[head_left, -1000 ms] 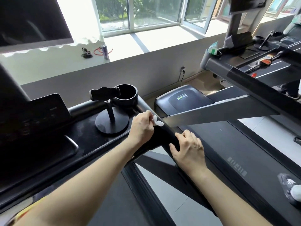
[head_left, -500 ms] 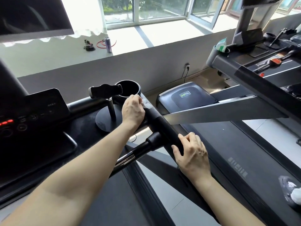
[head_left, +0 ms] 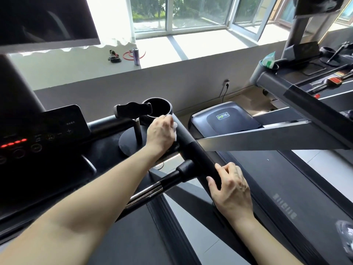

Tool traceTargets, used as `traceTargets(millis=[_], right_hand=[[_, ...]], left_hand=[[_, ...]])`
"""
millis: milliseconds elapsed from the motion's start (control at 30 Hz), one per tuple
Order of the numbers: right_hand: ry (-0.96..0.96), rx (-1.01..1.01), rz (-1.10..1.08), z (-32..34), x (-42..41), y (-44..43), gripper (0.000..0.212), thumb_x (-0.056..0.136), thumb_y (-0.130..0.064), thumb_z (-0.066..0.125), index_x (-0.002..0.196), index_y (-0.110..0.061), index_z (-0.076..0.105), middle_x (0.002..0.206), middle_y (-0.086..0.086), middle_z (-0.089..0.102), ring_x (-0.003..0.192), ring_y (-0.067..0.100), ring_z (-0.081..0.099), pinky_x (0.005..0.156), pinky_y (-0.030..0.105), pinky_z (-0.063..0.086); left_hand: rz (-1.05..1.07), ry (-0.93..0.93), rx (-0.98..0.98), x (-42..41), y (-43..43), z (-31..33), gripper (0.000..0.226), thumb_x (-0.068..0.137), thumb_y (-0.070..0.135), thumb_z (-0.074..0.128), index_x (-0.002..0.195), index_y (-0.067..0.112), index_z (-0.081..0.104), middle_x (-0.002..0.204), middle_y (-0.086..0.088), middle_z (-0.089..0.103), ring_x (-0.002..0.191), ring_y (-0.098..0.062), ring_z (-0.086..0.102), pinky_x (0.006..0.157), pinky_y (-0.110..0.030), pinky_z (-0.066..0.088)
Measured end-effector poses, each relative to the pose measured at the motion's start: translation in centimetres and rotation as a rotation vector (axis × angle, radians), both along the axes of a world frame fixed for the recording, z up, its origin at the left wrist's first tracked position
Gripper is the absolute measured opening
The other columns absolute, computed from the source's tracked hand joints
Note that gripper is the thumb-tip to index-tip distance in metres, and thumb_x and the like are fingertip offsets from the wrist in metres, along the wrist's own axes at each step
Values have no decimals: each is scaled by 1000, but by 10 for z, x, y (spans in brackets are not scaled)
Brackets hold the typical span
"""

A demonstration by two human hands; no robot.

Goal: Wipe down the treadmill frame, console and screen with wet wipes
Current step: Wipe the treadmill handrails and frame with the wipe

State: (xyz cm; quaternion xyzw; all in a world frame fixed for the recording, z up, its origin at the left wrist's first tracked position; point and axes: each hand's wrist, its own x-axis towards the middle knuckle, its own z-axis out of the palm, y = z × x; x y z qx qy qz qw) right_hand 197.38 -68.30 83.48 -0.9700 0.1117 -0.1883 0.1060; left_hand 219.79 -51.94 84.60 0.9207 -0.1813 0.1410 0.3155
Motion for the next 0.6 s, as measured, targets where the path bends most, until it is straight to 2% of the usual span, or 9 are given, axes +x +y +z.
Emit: traceTargets(millis=[100, 233, 433, 533, 600], right_hand=[[-3, 2, 1, -1, 0, 0, 40, 88, -32, 73, 120, -9, 67, 99, 4, 52, 93, 26, 54, 73, 41, 54], [-5, 2, 9, -1, 1, 1, 40, 89, -32, 72, 121, -9, 66, 99, 3, 51, 92, 26, 53, 73, 41, 54], [-9, 9, 6, 0, 0, 1, 41, 88, -31, 73, 121, -9, 67, 99, 2, 51, 93, 25, 53, 71, 40, 55], [-13, 10, 9, 1, 0, 1, 41, 88, -31, 73, 121, -8, 67, 98, 2, 50, 92, 25, 53, 70, 39, 54], [-4, 8, 10, 0, 1, 1, 40, 89, -32, 72, 121, -9, 66, 100, 3, 51, 93, 25, 53, 72, 40, 55]], left_hand=[[32, -35, -12, -3, -8, 3, 10, 90, 15, 62, 86, 6, 60, 84, -15, 63, 79, -38, 61, 74, -43, 47], [-179, -95, 48, -28, -1, -7, 15, 87, 17, 65, 77, 10, 56, 79, -9, 58, 76, -32, 58, 71, -42, 46], [-48, -68, 65, 3, 0, 8, 7, 85, 11, 66, 85, 6, 61, 86, -13, 63, 82, -35, 61, 76, -42, 46], [-180, -128, 25, -33, -9, -1, 9, 83, 14, 66, 79, 10, 59, 79, -8, 58, 75, -30, 57, 72, -42, 47], [-265, -162, 27, -39, -6, -5, 8, 88, 16, 60, 82, 10, 61, 80, -7, 56, 76, -29, 56, 73, -41, 48]])
